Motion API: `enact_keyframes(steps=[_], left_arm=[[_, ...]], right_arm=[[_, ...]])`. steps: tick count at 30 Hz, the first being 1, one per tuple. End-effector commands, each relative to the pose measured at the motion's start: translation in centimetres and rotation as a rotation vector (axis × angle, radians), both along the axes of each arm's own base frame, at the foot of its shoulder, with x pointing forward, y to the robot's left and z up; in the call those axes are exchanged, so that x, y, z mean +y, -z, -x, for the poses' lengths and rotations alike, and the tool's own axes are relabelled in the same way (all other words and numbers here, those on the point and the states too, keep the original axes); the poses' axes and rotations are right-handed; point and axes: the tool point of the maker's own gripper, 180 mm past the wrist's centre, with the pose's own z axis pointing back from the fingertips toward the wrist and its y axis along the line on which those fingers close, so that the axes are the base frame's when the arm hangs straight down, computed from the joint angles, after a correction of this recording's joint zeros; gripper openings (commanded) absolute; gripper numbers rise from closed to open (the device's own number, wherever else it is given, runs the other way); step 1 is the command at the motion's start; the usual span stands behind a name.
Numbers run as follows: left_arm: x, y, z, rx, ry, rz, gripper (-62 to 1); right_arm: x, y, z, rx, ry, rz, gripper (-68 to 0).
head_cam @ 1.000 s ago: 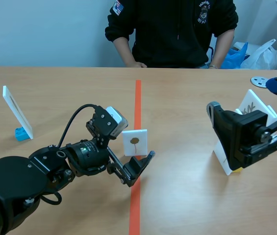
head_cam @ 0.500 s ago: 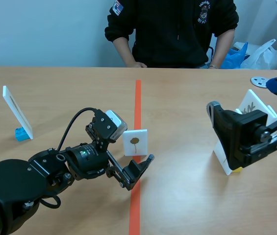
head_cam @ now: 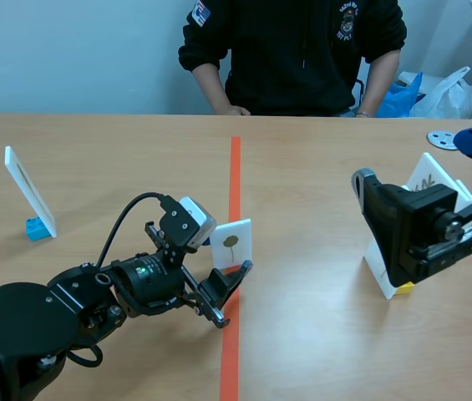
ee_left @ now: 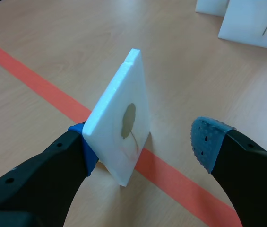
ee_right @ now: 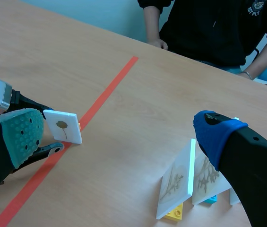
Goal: Sort the leaf by its shape. The table is split by an orange tape line. A compound leaf with several leaflets goes to the left side, a simple leaf with one blade goes to the right side. Return to the home posture when a red brick is placed on the table.
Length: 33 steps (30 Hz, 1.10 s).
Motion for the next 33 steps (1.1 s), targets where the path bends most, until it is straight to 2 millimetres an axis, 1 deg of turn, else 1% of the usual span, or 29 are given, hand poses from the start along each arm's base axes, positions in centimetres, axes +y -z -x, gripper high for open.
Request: enact_keyframes(steps=[1,3,5,7,11,15,19,22,26,29,33], left_arm=[[-0.8,-1.5,-0.8,-0.031,-0.01,0.045,-24.8],[-1.0,-1.4,-0.8,-0.023,-0.013,0.042,-32.2],[-1.0,-1.4,-0.9,-0.026,-0.019,0.04,-37.9],[-1.1,-1.3,-1.0,-0.027,-0.026,0.039,-40.4],[-1.0,-0.9,-0.8,-0.015,-0.031,0.035,-40.9],[-0.8,-0.7,-0.8,0.006,-0.055,0.057,-49.4],[-0.4,-0.6,-0.6,0.03,-0.086,0.092,-55.4],[-0.3,-0.2,-0.2,0.056,-0.108,0.118,-56.8],[0.0,0.0,0.2,0.089,-0.142,0.161,-56.8],[0.3,-0.6,0.4,0.105,-0.151,0.211,-56.7],[0.4,-2.0,0.8,0.119,-0.132,0.253,-56.7]], right_arm=[[-0.1,-0.7,-0.3,-0.027,0.003,-0.012,0.4],[-0.1,-0.7,-0.3,-0.027,0.003,-0.012,0.4],[-0.1,-0.7,-0.3,-0.027,0.003,-0.012,0.4],[-0.1,-0.7,-0.3,-0.027,0.003,-0.012,0.4],[-0.1,-0.7,-0.3,-0.027,0.003,-0.012,0.4],[-0.1,-0.7,-0.3,-0.027,0.003,-0.012,0.4],[-0.1,-0.7,-0.3,-0.027,0.004,-0.013,0.4],[-0.1,-0.6,-0.3,-0.027,0.004,-0.013,0.4],[-0.1,-0.6,-0.3,-0.027,0.004,-0.013,0.4],[-0.1,-0.6,-0.3,-0.027,0.004,-0.013,0.4],[-0.1,-0.6,-0.3,-0.027,0.004,-0.013,0.4]])
